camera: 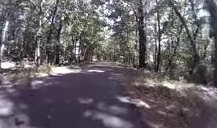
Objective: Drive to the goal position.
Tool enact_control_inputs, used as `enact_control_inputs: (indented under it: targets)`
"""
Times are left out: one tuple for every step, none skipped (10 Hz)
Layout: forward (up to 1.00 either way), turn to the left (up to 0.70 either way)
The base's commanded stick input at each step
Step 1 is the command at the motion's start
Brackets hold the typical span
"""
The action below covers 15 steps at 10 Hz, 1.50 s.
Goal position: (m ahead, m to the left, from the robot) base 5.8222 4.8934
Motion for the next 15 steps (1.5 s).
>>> enact_control_inputs:
  targets:
    - [0.45,0.0]
    - [0.45,0.0]
    - [0.45,0.0]
    - [0.45,0.0]
    - [0.45,0.0]
    - [0.45,0.22]
    - [0.45,0.27]
    - [0.45,0.27]
    - [0.45,0.1]
    - [0.45,0.0]
    - [0.45,0.0]
    - [0.45,0.0]
    - [0.45,0.0]
    - [0.45,0.0]
    - [0.45,0.0]
